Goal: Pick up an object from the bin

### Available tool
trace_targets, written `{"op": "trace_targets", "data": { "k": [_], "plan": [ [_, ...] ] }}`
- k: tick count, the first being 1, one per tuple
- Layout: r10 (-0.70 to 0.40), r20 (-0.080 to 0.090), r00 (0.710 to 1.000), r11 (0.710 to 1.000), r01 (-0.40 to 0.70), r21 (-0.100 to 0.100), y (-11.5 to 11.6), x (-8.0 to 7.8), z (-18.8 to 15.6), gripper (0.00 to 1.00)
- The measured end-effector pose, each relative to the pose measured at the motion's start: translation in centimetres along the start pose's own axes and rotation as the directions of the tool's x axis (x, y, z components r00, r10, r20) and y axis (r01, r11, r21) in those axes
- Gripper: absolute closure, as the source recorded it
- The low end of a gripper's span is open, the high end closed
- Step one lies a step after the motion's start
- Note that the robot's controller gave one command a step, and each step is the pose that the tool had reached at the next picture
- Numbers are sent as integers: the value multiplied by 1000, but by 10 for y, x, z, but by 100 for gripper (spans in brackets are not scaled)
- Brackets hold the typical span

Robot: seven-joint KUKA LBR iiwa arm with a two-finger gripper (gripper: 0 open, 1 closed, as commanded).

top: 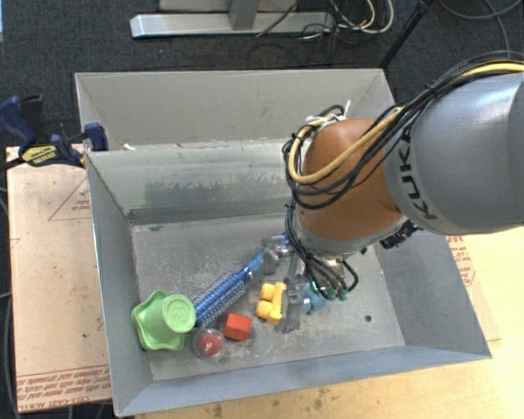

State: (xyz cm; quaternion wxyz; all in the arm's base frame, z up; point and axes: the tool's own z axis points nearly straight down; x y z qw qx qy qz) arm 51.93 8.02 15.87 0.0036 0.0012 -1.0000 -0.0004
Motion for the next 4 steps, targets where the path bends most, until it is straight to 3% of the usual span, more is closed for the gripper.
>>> {"op": "trace_targets", "data": {
  "k": [1,2,3,4],
  "plan": [
    [-47,8,999,999,47,0,-26,2,91,0],
    [-382,10,924,924,382,3,-28,-42,88,0],
    [-453,5,892,892,453,0,-27,-106,87,0],
    [-510,19,860,860,510,7,49,-110,84,0]
  ]
}}
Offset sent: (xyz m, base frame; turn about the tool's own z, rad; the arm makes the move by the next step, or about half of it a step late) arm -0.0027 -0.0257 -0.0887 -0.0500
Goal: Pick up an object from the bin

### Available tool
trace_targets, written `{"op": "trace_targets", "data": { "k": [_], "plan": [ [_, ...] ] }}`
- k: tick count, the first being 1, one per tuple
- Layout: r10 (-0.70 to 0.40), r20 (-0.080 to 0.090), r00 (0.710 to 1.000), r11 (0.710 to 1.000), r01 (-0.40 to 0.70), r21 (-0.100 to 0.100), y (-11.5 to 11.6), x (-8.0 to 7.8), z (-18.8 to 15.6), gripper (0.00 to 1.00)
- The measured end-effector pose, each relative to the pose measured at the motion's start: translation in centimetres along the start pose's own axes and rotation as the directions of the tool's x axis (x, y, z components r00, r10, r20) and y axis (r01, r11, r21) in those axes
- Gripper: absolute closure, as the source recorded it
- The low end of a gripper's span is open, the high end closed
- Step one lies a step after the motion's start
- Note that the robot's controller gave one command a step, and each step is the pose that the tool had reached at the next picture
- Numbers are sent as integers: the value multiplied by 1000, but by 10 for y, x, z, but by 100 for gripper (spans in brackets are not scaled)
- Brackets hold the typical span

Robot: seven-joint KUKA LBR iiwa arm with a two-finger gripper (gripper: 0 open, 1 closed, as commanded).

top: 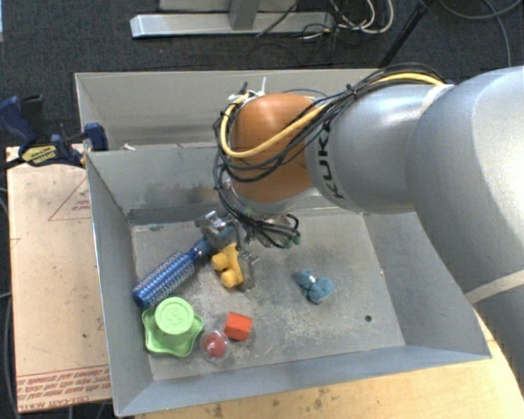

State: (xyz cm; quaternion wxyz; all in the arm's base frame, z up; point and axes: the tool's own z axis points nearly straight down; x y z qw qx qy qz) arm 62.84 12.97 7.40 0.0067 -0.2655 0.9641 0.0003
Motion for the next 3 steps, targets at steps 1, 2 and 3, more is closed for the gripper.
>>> {"op": "trace_targets", "data": {
  "k": [1,2,3],
  "plan": [
    [244,-8,970,970,-244,-1,4,-30,3,0],
    [245,-5,969,969,-245,1,2,-31,0,100],
    [246,-3,969,969,-246,0,1,-34,-53,100]
  ]
}}
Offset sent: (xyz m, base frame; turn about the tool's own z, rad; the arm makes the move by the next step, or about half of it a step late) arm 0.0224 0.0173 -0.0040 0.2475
